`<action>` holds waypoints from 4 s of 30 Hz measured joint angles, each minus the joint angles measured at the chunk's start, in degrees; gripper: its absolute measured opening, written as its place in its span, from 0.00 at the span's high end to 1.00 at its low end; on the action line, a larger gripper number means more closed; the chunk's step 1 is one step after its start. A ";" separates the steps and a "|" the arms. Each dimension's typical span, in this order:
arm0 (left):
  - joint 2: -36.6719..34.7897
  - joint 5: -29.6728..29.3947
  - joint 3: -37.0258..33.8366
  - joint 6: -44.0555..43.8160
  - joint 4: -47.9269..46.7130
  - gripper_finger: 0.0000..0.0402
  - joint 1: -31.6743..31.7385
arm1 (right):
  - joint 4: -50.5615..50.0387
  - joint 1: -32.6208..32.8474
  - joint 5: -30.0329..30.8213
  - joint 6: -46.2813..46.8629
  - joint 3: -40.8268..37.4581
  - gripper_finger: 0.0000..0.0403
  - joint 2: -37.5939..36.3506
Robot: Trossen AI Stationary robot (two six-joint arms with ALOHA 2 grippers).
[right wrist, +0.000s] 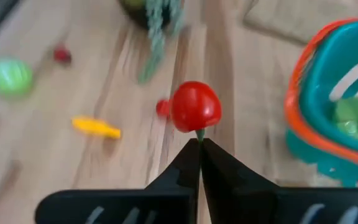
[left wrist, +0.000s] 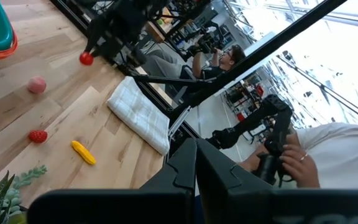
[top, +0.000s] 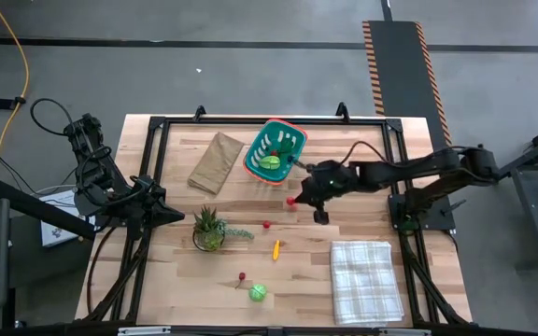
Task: Pick and placing Produce into tupperware
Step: Put the top red cherry in the green basket
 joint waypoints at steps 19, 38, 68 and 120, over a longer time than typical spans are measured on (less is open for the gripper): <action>-0.02 0.00 0.00 0.00 0.01 1.00 0.01 | 17.72 -7.16 0.15 9.92 0.07 1.00 -5.00; -0.02 0.00 0.00 0.01 0.01 1.00 0.02 | 10.62 -15.20 11.12 4.63 12.18 1.00 6.83; -0.01 0.00 0.00 0.00 -0.01 1.00 0.00 | -34.71 -23.21 8.33 2.72 50.97 1.00 26.23; 0.00 0.00 0.01 0.01 -0.01 1.00 0.02 | -57.65 -23.56 1.83 -1.80 62.23 1.00 45.87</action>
